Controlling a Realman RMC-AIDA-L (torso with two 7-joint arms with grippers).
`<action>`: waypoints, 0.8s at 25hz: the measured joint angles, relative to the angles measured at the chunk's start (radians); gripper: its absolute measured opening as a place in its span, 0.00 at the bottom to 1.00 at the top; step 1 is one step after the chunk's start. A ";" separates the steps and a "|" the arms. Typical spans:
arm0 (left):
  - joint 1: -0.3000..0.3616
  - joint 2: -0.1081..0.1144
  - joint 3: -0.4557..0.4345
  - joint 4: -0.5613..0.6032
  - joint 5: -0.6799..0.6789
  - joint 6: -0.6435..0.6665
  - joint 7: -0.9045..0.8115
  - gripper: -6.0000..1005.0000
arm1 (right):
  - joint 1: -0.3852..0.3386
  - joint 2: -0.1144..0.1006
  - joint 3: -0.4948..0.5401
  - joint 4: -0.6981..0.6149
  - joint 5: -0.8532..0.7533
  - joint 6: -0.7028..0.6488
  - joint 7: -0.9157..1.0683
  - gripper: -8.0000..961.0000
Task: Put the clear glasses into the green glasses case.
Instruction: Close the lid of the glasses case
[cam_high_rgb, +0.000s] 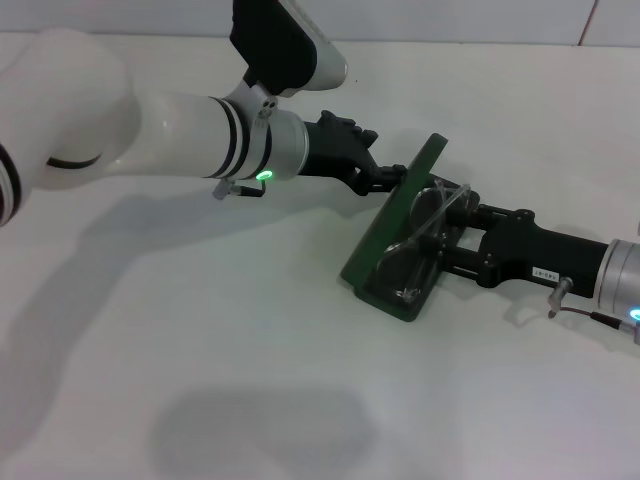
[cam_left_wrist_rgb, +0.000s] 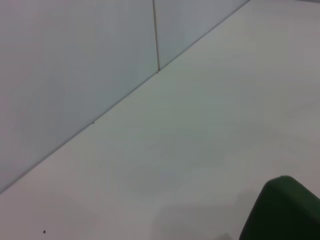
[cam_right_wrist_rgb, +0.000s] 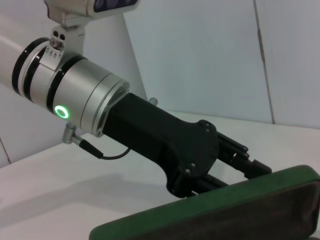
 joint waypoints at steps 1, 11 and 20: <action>0.007 0.000 0.000 0.009 -0.001 0.000 0.000 0.61 | 0.001 0.000 0.000 0.000 0.000 0.000 0.000 0.63; 0.072 0.008 -0.010 0.121 -0.015 0.049 -0.018 0.61 | -0.001 0.000 0.000 0.000 0.000 -0.007 0.000 0.63; 0.104 0.011 -0.075 0.130 -0.010 0.052 -0.015 0.61 | -0.071 -0.029 0.017 -0.049 -0.001 -0.069 0.003 0.63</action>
